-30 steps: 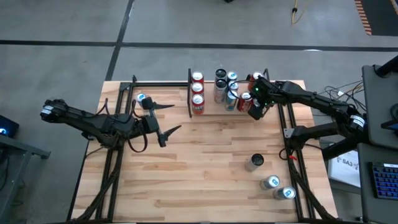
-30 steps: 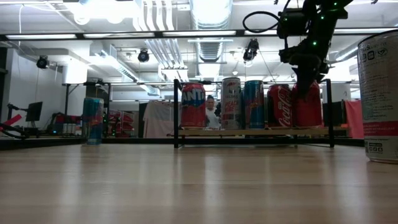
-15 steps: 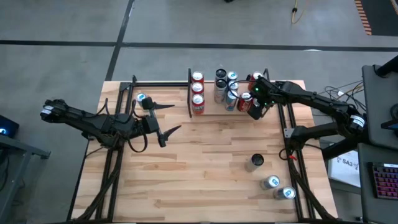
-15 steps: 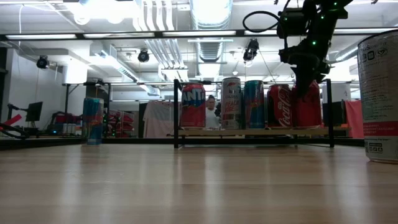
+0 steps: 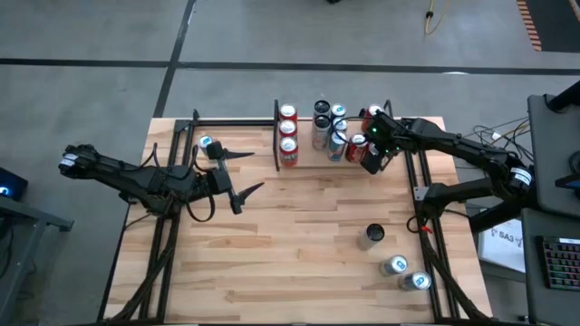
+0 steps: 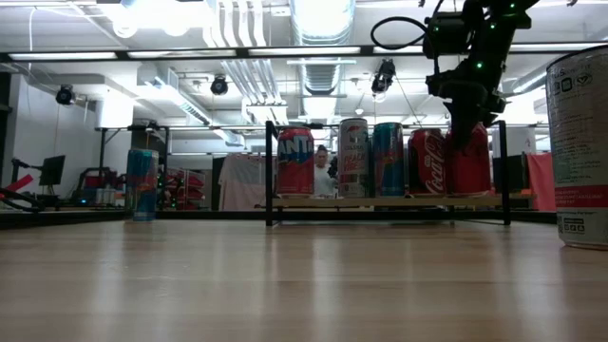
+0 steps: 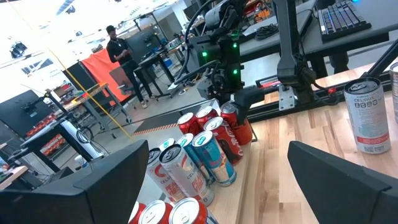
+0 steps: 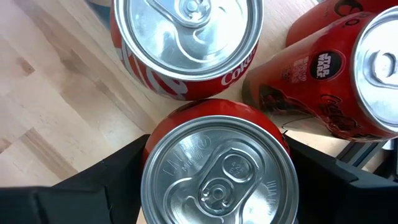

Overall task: Place canned beverage on shelf
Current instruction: Put the dark red soda can on the shelf

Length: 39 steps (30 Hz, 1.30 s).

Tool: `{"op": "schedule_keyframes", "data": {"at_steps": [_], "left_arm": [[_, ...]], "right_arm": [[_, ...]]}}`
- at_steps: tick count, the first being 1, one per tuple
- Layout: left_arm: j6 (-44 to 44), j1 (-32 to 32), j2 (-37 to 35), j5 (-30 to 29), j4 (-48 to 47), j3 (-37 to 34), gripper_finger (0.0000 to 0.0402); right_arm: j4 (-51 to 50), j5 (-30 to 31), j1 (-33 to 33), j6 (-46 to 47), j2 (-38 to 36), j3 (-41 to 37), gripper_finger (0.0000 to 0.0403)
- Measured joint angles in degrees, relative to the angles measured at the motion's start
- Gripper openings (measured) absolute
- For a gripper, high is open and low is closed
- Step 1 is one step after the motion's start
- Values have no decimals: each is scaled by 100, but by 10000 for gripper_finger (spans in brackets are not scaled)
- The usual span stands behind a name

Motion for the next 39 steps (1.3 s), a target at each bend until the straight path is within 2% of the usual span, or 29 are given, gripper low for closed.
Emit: {"op": "schedule_keyframes", "data": {"at_steps": [39], "left_arm": [[-2, 0, 0, 2, 0, 0, 368]], "right_arm": [[-290, 13, -2, 296, 0, 225, 292]]}}
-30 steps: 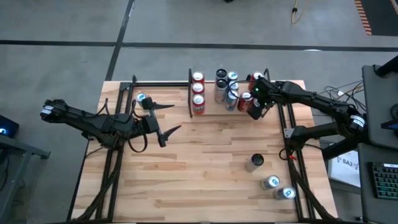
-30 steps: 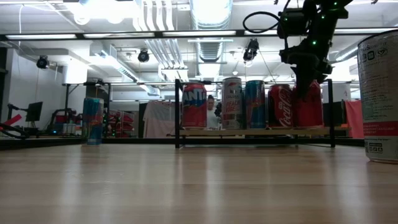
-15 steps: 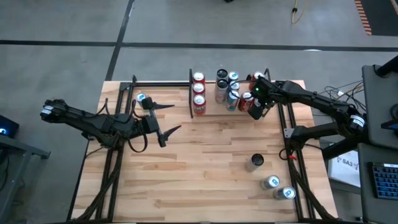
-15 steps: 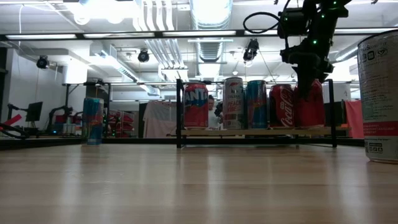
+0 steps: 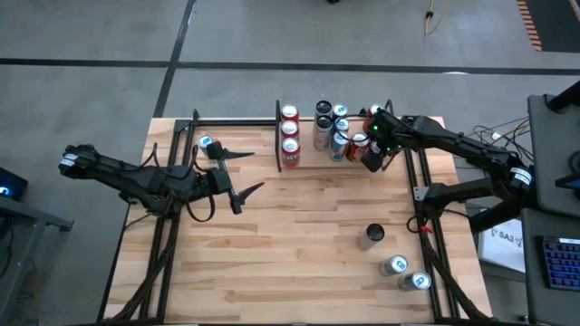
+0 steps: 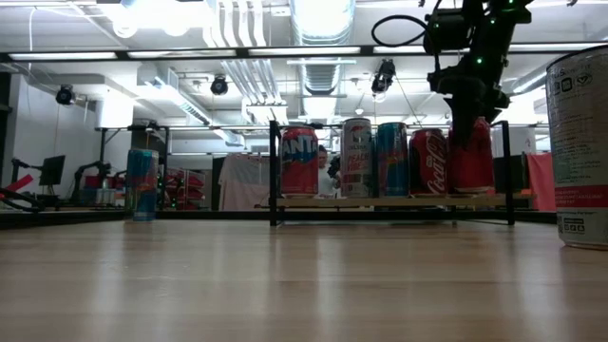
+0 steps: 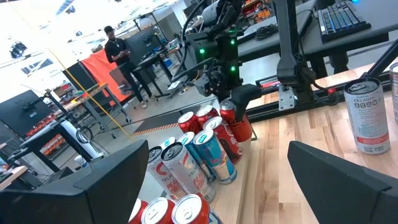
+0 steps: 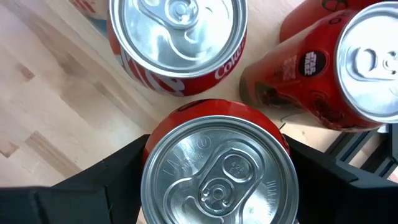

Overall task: Place canned beverage on shelf
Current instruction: Put the dark red soda can on the shelf

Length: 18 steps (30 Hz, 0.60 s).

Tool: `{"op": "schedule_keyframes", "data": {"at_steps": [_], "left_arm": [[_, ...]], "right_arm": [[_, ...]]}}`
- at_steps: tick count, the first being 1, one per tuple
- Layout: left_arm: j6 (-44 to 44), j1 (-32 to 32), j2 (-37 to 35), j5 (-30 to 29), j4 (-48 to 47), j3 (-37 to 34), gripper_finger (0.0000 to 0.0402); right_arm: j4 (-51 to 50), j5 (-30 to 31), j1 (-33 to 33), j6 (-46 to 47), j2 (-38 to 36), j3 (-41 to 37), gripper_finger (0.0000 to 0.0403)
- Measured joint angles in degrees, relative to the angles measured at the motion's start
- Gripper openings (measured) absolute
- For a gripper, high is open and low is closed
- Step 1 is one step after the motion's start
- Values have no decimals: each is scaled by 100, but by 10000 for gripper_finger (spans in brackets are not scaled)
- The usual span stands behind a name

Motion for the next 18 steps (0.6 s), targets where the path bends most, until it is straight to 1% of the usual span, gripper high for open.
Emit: {"op": "schedule_keyframes", "data": {"at_steps": [8, 18], "left_arm": [[0, 0, -1, 2, 0, 1, 368], [0, -2, 0, 2, 0, 0, 368]], "right_arm": [[-30, -9, 0, -125, 2, 0, 292], [-180, -17, 0, 86, 7, -2, 292]]}}
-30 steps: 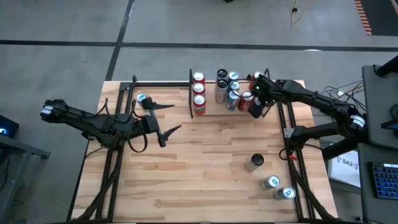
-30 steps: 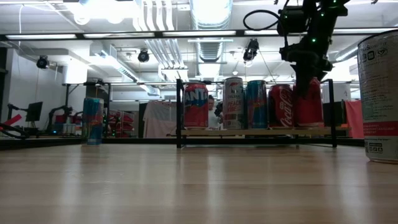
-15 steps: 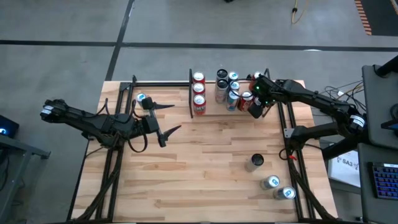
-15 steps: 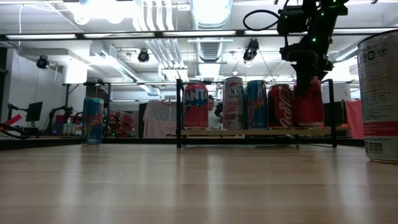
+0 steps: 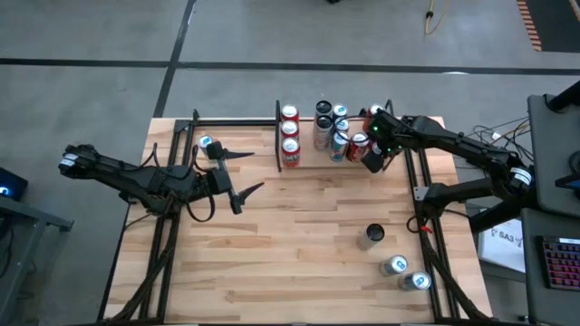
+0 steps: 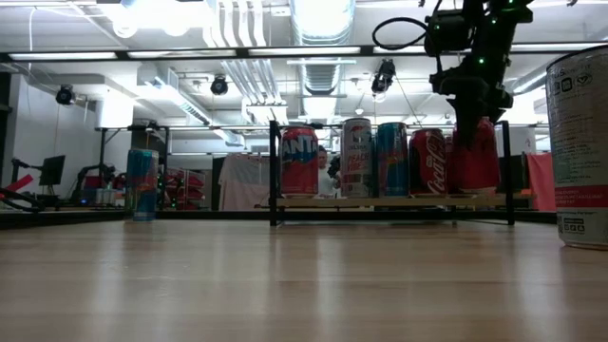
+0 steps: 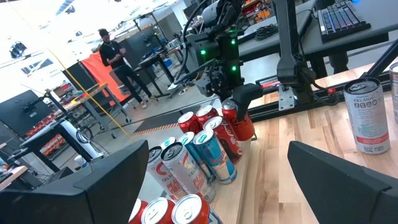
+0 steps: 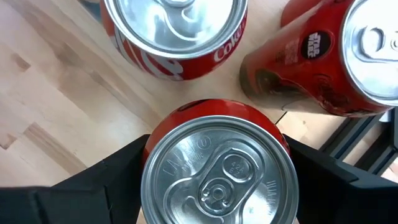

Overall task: Place canned beverage on shelf
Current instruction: Put the dark red soda can on the shelf

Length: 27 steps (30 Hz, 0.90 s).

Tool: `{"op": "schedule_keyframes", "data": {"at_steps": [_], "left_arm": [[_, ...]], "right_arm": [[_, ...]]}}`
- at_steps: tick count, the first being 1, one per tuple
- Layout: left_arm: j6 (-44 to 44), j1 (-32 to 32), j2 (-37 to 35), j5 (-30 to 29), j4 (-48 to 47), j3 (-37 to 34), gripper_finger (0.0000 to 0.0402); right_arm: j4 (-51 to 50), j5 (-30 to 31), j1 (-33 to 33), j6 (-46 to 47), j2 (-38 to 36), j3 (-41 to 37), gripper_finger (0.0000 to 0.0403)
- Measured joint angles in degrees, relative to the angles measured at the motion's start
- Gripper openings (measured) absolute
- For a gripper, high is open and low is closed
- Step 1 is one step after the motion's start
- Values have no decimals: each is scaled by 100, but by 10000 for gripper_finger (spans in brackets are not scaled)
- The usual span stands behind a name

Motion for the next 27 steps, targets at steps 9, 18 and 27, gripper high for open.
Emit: {"op": "schedule_keyframes", "data": {"at_steps": [9, 18, 27], "left_arm": [[-17, 2, -2, 4, -4, 0, 368], [-49, 2, -2, 22, -6, 1, 368], [-323, 0, 4, 20, -146, 0, 368]], "right_arm": [[-93, -5, 4, 4, 0, 14, 292], [-175, -5, 2, 52, -2, 78, 292], [-732, -584, 6, 255, -7, 846, 292]]}}
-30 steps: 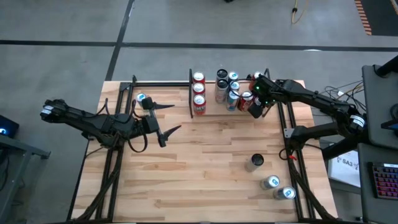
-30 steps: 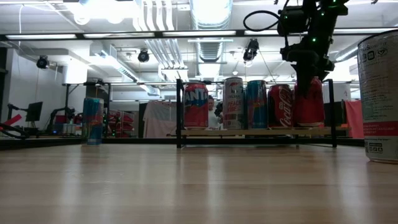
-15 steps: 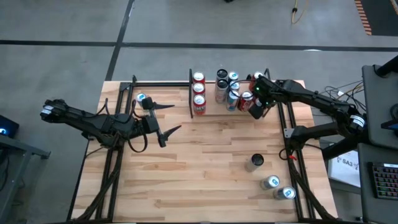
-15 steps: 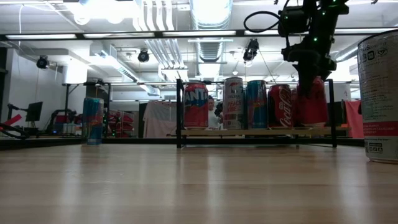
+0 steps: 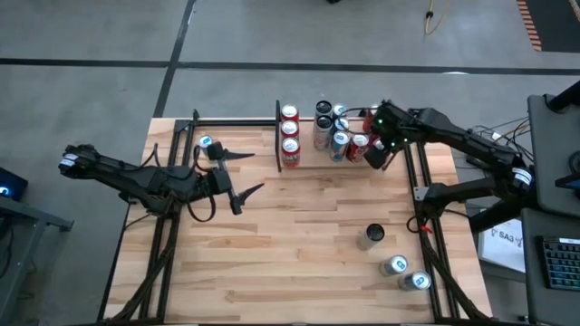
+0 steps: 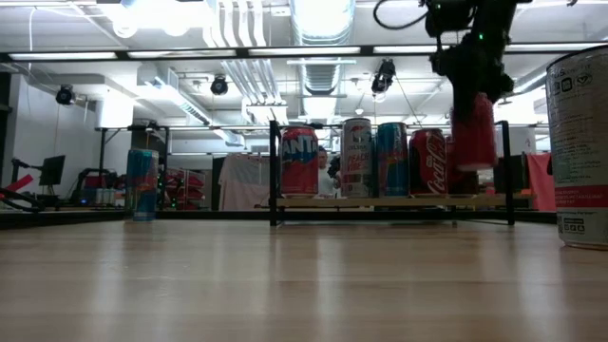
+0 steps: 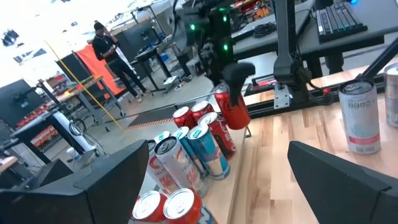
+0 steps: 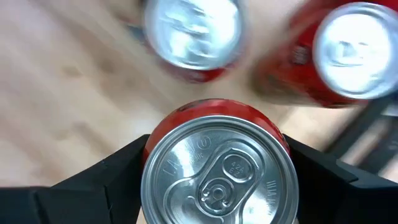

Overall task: Place canned beverage on shelf
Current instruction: Put the dark red soda can on the shelf

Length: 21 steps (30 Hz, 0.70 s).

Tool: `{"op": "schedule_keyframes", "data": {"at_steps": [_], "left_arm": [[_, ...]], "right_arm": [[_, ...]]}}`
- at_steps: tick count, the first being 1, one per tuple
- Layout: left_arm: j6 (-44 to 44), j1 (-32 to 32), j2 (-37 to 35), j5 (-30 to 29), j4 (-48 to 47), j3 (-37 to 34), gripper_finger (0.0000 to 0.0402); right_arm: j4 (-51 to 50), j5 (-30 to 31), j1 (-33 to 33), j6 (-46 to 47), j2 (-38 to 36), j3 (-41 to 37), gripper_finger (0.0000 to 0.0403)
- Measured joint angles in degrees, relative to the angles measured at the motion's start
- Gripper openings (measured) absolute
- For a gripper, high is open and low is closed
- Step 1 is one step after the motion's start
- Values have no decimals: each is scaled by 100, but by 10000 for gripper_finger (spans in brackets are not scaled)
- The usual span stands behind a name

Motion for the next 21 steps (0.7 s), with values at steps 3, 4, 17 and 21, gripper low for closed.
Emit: {"op": "schedule_keyframes", "data": {"at_steps": [3, 4, 17, 21], "left_arm": [[-146, 0, 43, 0, -80, 0, 368], [-170, 2, 60, 0, -91, 0, 368], [-307, 1, 151, 0, -133, 0, 368], [-388, 2, 151, 0, -133, 0, 368]], "right_arm": [[28, -248, 114, 62, -31, 203, 292], [42, -179, 155, 65, -34, 248, 292], [-95, 357, 191, -45, -74, 222, 292], [-15, 459, 195, -273, -39, -27, 292]]}}
